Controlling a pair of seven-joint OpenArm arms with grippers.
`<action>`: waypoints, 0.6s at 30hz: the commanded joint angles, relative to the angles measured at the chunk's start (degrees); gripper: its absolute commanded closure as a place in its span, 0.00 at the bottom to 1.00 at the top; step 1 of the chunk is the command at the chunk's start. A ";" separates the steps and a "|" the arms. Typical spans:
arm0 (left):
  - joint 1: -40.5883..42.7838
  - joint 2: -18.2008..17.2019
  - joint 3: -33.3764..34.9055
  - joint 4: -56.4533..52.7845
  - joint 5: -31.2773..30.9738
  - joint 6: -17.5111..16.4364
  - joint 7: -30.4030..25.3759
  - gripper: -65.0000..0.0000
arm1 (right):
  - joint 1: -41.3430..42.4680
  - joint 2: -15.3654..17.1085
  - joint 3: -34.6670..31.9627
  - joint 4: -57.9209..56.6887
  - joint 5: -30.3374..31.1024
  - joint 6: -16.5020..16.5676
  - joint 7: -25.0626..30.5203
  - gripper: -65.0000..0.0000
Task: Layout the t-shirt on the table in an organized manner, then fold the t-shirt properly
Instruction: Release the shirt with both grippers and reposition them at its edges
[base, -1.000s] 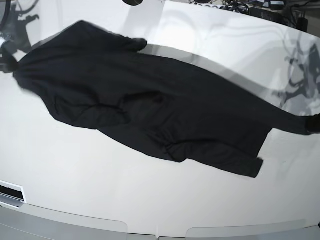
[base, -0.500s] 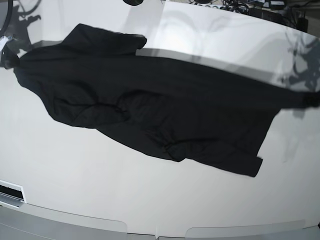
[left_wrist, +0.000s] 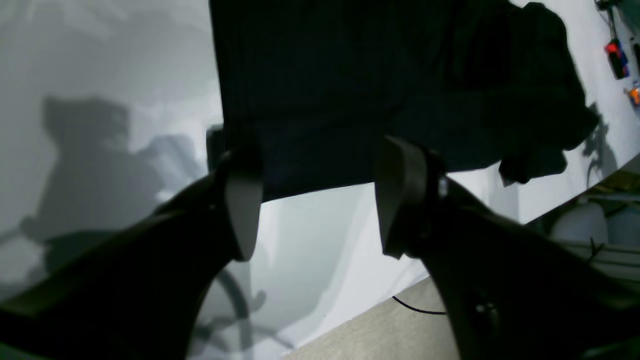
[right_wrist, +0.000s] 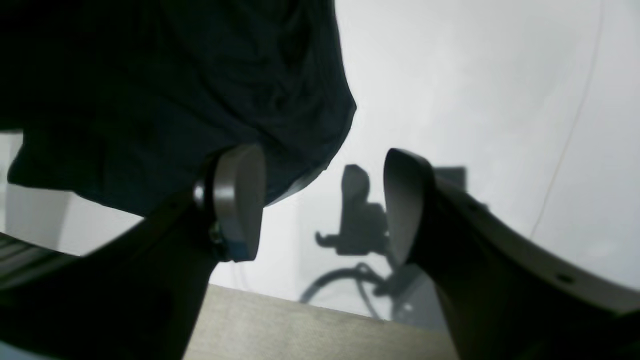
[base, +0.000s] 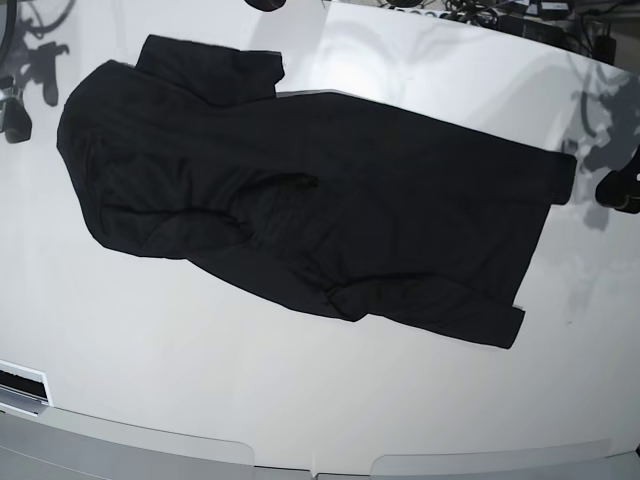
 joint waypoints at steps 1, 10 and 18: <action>-0.55 -1.73 -0.70 0.68 -1.44 -0.30 -0.92 0.44 | -0.24 1.05 1.18 0.85 2.54 -0.20 -0.42 0.40; -0.81 -1.05 -0.70 0.68 -1.51 -0.30 -1.16 0.44 | -6.62 -10.03 0.44 0.28 10.99 2.75 -1.05 0.40; -0.83 0.55 -0.70 0.68 -1.16 -0.30 -2.03 0.44 | -7.13 -18.10 -3.23 -9.99 8.20 3.85 4.57 0.40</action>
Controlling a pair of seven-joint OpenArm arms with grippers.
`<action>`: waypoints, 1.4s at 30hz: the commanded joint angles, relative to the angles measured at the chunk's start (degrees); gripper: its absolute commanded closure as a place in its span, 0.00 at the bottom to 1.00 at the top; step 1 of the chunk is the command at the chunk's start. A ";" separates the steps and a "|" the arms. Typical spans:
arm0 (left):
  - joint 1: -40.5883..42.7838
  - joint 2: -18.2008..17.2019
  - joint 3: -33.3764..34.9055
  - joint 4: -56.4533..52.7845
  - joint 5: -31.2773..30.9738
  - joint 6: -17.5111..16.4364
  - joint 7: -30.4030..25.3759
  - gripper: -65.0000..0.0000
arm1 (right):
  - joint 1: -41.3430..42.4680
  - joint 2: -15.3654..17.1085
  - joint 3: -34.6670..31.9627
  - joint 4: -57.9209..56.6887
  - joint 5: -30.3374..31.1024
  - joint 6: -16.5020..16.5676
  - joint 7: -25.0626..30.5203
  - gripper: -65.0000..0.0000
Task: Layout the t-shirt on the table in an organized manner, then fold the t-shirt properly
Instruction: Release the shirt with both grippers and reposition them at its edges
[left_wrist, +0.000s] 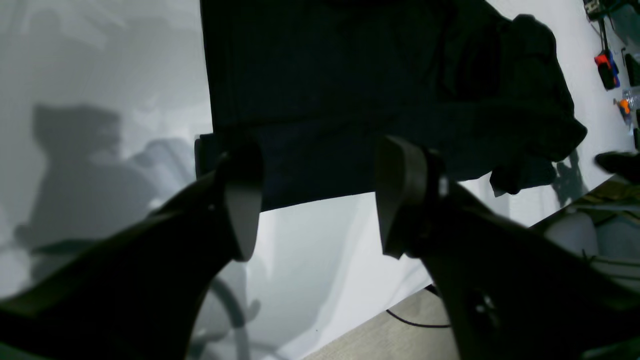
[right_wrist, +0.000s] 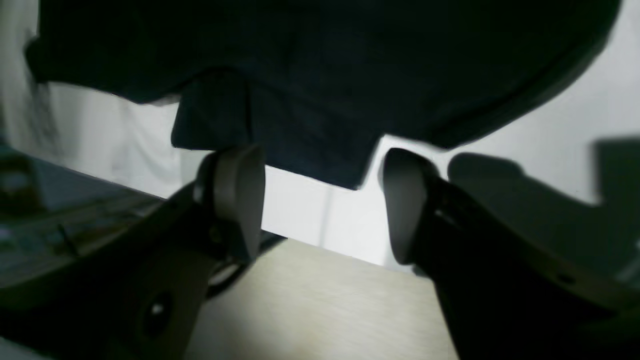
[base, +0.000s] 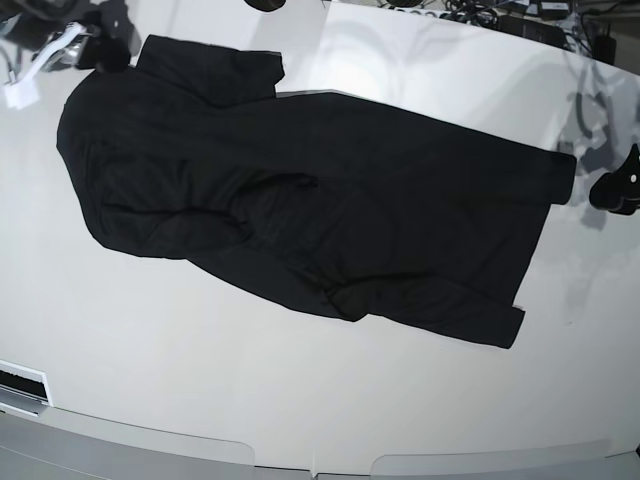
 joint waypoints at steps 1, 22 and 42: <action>-0.46 -1.16 -0.70 0.68 -1.31 -0.30 -0.87 0.44 | -0.20 0.39 0.28 -1.11 -1.46 0.66 2.19 0.40; -0.46 -0.98 -0.70 0.68 -0.96 -0.30 -0.87 0.44 | 9.31 -0.72 0.20 -28.15 -2.05 2.94 0.66 0.40; -0.46 -0.85 -0.70 0.68 -0.98 -0.30 -1.27 0.44 | 6.62 1.66 -0.17 -26.01 21.14 2.94 -5.76 1.00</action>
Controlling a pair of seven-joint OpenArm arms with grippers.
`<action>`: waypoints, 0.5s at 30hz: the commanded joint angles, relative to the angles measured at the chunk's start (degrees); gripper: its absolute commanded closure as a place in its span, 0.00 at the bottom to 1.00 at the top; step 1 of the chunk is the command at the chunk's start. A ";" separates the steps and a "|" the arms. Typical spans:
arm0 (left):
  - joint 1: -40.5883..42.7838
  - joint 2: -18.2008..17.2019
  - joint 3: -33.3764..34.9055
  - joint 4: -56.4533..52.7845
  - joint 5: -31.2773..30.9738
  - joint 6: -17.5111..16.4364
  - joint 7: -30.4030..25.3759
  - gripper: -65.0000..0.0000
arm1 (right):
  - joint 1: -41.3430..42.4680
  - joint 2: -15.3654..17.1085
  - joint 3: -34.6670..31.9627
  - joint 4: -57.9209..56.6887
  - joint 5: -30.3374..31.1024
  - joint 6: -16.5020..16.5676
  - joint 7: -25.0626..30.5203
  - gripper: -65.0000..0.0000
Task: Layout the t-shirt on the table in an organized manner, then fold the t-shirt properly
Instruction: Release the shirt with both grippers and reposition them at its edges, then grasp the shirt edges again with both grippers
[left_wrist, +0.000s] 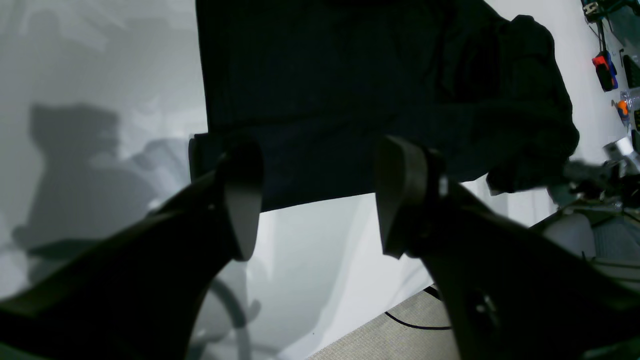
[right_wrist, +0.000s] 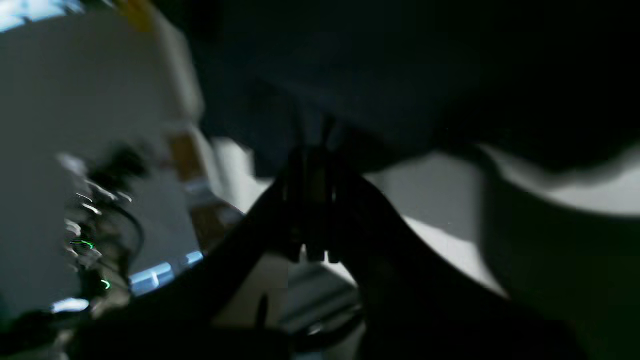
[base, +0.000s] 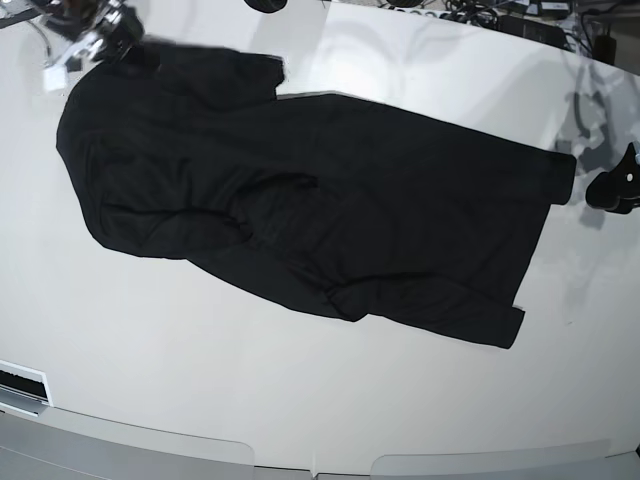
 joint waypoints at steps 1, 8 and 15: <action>-0.46 -1.49 -0.68 0.68 -1.42 -0.30 -0.72 0.44 | -2.14 1.60 0.28 2.38 1.04 0.12 -0.30 1.00; -0.26 -1.42 -0.68 0.68 -0.15 -0.30 2.01 0.44 | -11.02 3.82 0.28 22.71 1.04 0.12 -0.30 1.00; 1.73 -1.07 -0.68 0.63 12.17 3.65 -1.33 0.44 | -13.11 3.82 0.31 33.31 -2.01 0.12 -0.30 1.00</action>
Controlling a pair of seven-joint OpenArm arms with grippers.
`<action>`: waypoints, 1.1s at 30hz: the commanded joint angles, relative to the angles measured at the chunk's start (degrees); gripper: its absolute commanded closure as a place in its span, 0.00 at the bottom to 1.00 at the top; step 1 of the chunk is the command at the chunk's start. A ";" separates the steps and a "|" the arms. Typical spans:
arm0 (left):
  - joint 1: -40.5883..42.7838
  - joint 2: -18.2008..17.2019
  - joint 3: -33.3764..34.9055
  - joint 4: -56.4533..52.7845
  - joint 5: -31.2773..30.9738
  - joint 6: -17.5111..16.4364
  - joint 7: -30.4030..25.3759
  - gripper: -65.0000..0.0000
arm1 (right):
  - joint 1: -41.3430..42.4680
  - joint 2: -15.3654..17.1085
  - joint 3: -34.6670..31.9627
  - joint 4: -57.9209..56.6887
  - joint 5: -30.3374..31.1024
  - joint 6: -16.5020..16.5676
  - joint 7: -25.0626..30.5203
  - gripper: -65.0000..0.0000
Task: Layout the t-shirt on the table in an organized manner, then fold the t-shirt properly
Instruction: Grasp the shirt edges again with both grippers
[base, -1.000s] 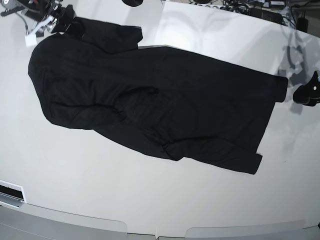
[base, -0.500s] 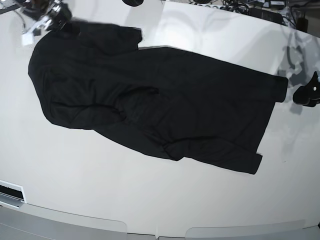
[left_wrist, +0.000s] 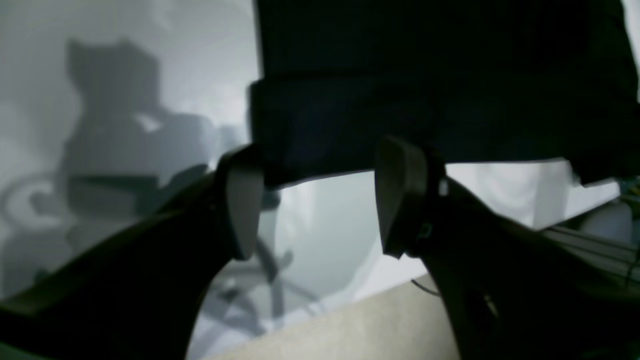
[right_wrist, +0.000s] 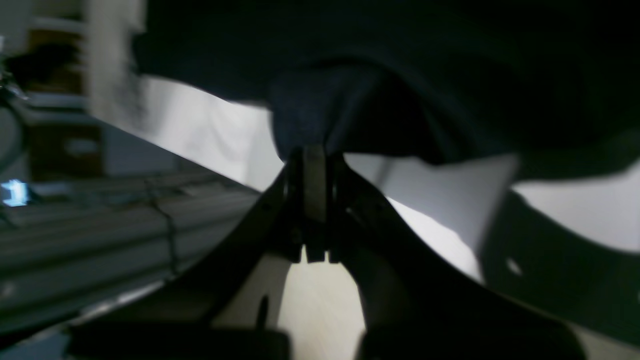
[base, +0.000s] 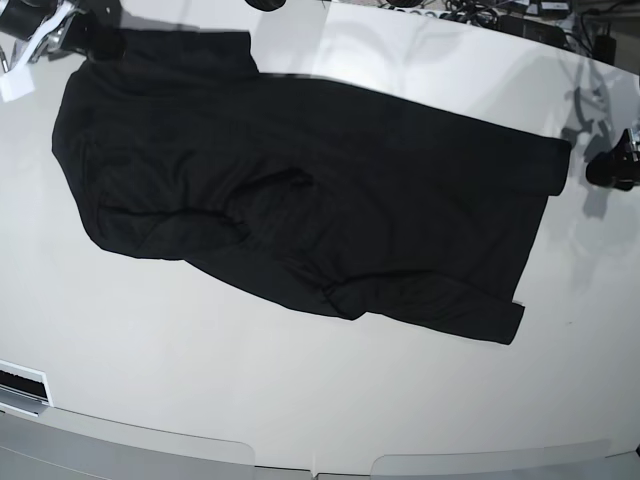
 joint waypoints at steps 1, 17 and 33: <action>0.92 -1.49 -0.68 0.63 1.29 0.72 -1.86 0.44 | -0.15 0.76 0.44 0.98 1.51 0.10 0.71 1.00; 4.42 6.80 -0.68 0.50 20.35 7.39 -21.27 0.44 | -0.31 0.74 0.44 0.96 1.51 0.10 0.71 1.00; -2.78 7.65 5.51 -15.78 11.50 -3.76 -12.37 0.44 | -0.28 0.74 0.44 0.96 2.01 0.10 0.71 1.00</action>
